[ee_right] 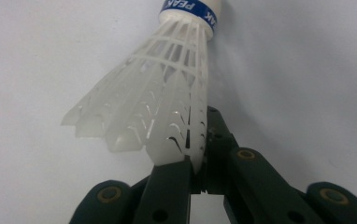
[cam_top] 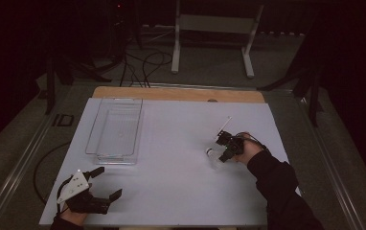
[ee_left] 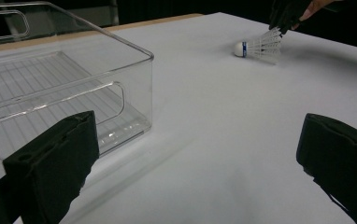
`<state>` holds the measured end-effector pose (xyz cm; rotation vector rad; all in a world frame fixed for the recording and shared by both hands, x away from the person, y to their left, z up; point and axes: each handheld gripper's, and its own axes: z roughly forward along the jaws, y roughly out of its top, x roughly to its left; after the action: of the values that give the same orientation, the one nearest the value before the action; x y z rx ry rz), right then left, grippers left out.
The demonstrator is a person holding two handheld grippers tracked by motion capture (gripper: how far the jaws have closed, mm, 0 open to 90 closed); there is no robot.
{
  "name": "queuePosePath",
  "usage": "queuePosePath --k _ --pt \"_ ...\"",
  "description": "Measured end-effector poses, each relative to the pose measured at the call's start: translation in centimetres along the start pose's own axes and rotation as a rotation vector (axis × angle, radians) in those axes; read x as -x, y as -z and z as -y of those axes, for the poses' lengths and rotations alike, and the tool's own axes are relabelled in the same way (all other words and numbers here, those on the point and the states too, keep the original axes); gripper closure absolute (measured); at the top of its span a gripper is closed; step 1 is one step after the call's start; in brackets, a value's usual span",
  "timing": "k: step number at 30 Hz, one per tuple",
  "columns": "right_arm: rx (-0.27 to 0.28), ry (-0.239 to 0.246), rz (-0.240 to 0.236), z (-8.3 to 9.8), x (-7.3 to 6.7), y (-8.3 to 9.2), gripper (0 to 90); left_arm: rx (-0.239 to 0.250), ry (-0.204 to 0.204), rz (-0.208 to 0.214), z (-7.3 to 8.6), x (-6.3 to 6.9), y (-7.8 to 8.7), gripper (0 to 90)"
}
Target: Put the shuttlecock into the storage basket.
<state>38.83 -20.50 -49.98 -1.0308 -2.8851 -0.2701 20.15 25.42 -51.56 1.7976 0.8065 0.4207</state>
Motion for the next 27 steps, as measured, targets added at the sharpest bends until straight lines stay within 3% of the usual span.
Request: queuePosePath --k 1,9,19,27 --pt "-0.006 0.025 -0.012 -0.1 -0.1 0.1 90.0 0.000 0.001 0.001 0.0 0.0 0.0 0.1" --pt "0.017 0.082 -0.052 -0.1 -0.6 0.6 90.0 -0.006 -0.002 0.005 0.0 0.0 -0.1 0.1" --pt "-0.053 0.174 -0.039 0.0 -1.4 0.7 90.0 -0.009 -0.001 0.007 0.0 0.1 -0.1 0.1" --pt "-0.065 0.283 -0.078 0.2 -2.4 0.9 90.0 -0.015 0.001 0.011 0.0 0.1 -0.3 0.0"
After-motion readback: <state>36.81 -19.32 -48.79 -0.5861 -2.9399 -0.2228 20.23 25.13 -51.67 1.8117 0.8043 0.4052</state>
